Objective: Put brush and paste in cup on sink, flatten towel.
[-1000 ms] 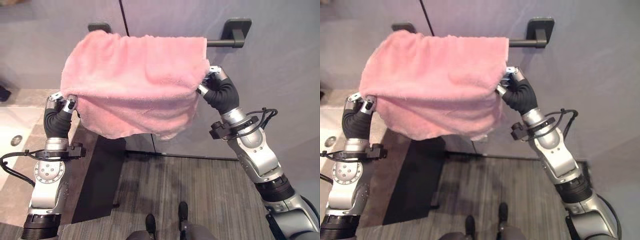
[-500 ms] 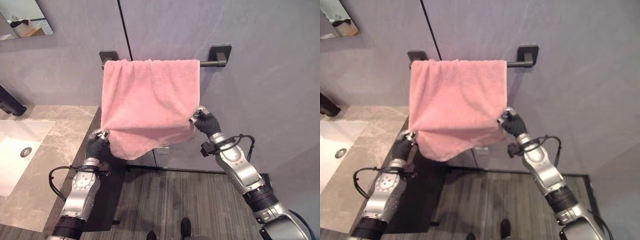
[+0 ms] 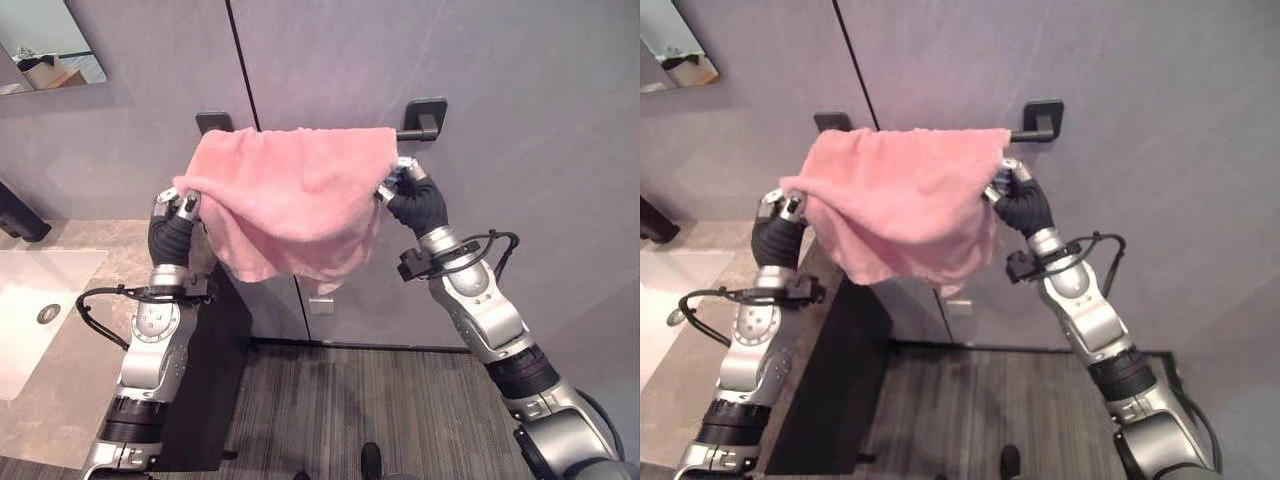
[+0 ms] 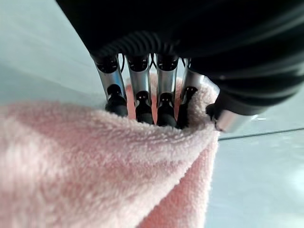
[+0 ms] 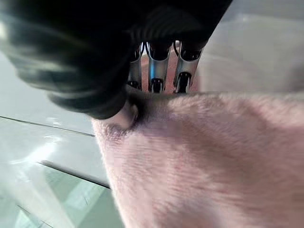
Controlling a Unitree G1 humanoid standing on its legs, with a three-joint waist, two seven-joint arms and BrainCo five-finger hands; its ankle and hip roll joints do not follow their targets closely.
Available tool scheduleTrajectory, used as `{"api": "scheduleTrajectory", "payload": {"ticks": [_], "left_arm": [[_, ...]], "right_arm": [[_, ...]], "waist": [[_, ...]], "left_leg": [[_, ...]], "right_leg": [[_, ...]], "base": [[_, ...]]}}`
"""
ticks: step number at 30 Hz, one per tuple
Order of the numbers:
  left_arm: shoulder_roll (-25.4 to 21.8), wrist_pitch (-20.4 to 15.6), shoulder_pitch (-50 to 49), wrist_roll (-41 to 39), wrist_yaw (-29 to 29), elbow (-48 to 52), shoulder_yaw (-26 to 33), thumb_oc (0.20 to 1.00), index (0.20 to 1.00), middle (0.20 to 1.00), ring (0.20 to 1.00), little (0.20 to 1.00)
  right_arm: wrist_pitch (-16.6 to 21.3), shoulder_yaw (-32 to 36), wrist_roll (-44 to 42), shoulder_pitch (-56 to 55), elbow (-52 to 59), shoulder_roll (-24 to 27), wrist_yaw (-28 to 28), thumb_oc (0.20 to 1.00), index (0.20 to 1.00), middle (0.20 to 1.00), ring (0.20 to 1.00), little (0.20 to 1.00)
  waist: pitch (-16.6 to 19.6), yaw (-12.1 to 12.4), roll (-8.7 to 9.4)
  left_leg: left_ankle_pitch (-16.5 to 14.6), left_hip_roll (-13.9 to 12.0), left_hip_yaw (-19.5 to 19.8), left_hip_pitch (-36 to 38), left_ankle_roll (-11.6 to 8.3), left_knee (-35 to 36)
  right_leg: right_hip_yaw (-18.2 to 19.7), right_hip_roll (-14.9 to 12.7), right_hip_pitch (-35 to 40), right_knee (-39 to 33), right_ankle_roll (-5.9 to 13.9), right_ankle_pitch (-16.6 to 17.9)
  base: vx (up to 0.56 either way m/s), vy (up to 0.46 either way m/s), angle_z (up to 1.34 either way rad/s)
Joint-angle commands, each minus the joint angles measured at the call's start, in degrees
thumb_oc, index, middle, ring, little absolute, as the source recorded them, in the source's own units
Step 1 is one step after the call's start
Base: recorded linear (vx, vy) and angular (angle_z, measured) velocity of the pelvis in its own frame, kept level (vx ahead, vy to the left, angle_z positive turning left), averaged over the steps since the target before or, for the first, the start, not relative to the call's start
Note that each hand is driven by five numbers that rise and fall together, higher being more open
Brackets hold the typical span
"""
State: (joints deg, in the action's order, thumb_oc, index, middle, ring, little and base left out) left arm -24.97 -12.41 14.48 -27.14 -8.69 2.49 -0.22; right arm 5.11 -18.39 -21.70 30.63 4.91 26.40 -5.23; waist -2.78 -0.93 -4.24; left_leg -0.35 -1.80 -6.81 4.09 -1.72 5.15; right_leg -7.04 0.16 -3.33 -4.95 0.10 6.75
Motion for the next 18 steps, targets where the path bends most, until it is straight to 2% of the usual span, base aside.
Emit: {"api": "scheduleTrajectory", "payload": {"ticks": [1, 3, 4, 5, 6, 18], "left_arm": [[-4.94, -4.05, 1.72, -1.02, -1.36, -0.85, 0.39, 0.2, 0.2, 0.2, 0.2, 0.2], [-4.1, -4.06, 1.39, -1.32, -1.48, -0.73, 0.45, 0.2, 0.2, 0.2, 0.2, 0.2], [-3.76, -3.91, 0.99, -1.31, -1.36, -0.7, 0.41, 0.2, 0.2, 0.2, 0.2, 0.2], [-2.98, -3.68, -0.09, -1.71, -1.14, -0.82, 0.5, 0.2, 0.2, 0.2, 0.2, 0.2], [-2.97, -3.66, -0.15, -1.72, -1.13, -0.78, 0.51, 0.2, 0.2, 0.2, 0.2, 0.2], [-0.55, -2.17, -5.98, -4.62, 0.34, -2.08, 1.0, 0.2, 0.2, 0.2, 0.2, 0.2]], "right_arm": [[4.5, 2.73, -0.8, 2.62, 1.19, -2.33, -1.14, 1.0, 1.0, 1.0, 1.0, 1.0], [4.39, 2.37, -1.13, 1.61, 1.55, -2.67, -0.72, 1.0, 1.0, 1.0, 1.0, 1.0], [4.16, 2.23, -1.49, 1.04, 1.43, -2.68, -0.44, 0.887, 0.887, 0.887, 0.887, 0.887], [3.95, 2.18, -1.95, -0.14, 0.92, -2.78, -0.19, 0.225, 0.225, 0.225, 0.225, 0.225], [3.95, 2.18, -1.96, -0.19, 0.94, -2.77, -0.18, 0.2, 0.2, 0.2, 0.2, 0.2], [2.5, 1.53, -4.89, -5.59, -3.46, -3.29, 1.18, 0.2, 0.2, 0.2, 0.2, 0.2]], "waist": [[5.5, 0.09, 3.12], [5.52, -0.05, 3.19], [5.5, -0.05, 3.23], [5.48, 0.04, 3.28], [5.51, 0.03, 3.27], [5.08, 0.48, 3.53]], "left_leg": [[0.92, 2.2, -1.63, -0.13, -0.39, -0.64], [0.76, 2.2, -1.69, 0.36, -0.36, -0.68], [0.75, 2.17, -1.68, 0.45, -0.35, -0.67], [0.69, 2.13, -1.58, 0.63, -0.3, -0.7], [0.69, 2.13, -1.57, 0.65, -0.3, -0.69], [0.29, 2.06, -1.47, 0.99, -0.05, -1.11]], "right_leg": [[0.35, -3.46, 5.8, 0.48, 5.08, -5.36], [0.28, -3.34, 6.34, 0.51, 4.9, -5.62], [0.2, -3.37, 6.47, 0.5, 4.89, -5.65], [0.12, -3.32, 6.68, 0.48, 4.86, -5.74], [0.11, -3.32, 6.7, 0.47, 4.86, -5.75], [-0.2, -3.22, 7.24, 0.42, 4.67, -5.99]], "base": [[0.0, 0.0, 0.0], [0.0, 0.0, 0.0], [0.0, 0.0, 0.0], [0.0, 0.0, 0.0], [0.0, 0.0, 0.0], [0.0, 0.0, 0.0]]}}
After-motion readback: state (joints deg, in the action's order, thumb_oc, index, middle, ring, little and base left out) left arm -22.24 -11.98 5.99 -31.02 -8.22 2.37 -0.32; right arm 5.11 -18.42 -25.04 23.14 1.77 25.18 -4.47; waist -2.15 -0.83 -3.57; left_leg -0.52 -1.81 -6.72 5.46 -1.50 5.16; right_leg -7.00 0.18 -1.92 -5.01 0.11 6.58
